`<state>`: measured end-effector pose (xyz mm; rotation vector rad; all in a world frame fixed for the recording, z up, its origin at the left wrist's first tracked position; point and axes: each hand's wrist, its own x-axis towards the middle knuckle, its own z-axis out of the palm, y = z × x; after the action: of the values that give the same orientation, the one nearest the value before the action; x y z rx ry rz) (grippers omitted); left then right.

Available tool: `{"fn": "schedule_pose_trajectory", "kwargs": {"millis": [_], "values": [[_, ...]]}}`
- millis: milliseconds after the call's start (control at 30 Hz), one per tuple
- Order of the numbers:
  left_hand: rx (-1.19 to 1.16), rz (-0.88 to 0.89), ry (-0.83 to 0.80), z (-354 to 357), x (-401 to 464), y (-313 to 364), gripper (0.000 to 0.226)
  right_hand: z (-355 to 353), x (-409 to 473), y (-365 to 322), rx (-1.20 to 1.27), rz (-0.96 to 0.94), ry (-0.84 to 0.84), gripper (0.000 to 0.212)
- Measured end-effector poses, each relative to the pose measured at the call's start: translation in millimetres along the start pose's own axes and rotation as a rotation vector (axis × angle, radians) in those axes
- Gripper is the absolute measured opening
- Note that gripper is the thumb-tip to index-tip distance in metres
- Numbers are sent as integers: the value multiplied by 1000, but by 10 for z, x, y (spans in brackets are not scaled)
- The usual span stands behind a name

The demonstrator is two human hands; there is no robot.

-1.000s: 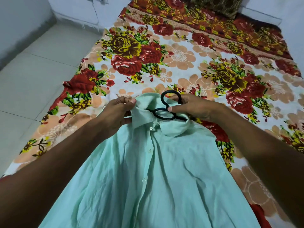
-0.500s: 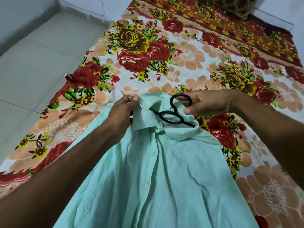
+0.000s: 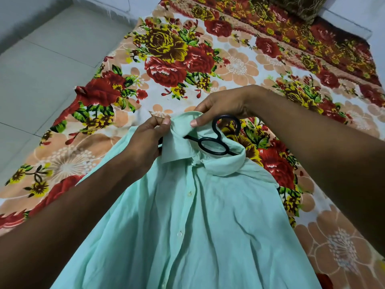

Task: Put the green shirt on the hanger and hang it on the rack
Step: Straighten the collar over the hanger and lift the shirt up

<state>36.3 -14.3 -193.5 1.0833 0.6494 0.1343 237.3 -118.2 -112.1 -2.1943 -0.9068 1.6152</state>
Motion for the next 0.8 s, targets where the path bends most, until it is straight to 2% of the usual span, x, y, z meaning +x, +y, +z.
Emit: {"fn": "schedule_pose_trajectory", "kwargs": {"millis": [67, 167, 300, 433, 567, 700, 733, 800], "values": [[-27, -12, 19, 7, -3, -11, 18, 12, 57, -3, -11, -5, 55, 27], [-54, -14, 35, 38, -12, -35, 15, 4, 75, 122, 95, -19, 94, 43], [-67, -26, 75, 62, -8, -46, 35, 32, 52, 228, 219, -56, 63, 27], [-76, -29, 124, 67, 12, -80, 17, 41, 70, 318, 242, -54, 81, 20], [-120, -57, 157, 130, 27, -161, 15, 66, 79, 385, 374, -21, 143, 16], [-142, -43, 168, 189, 11, -186, 17, 37, 131, 521, 579, 36, 92, 43], [-122, -35, 163, 195, 10, -189, 19, 53, 135, 545, 617, 35, 85, 41], [-97, -28, 168, 199, 1, -167, 22, 88, 130, 565, 662, 16, 87, 19]]}}
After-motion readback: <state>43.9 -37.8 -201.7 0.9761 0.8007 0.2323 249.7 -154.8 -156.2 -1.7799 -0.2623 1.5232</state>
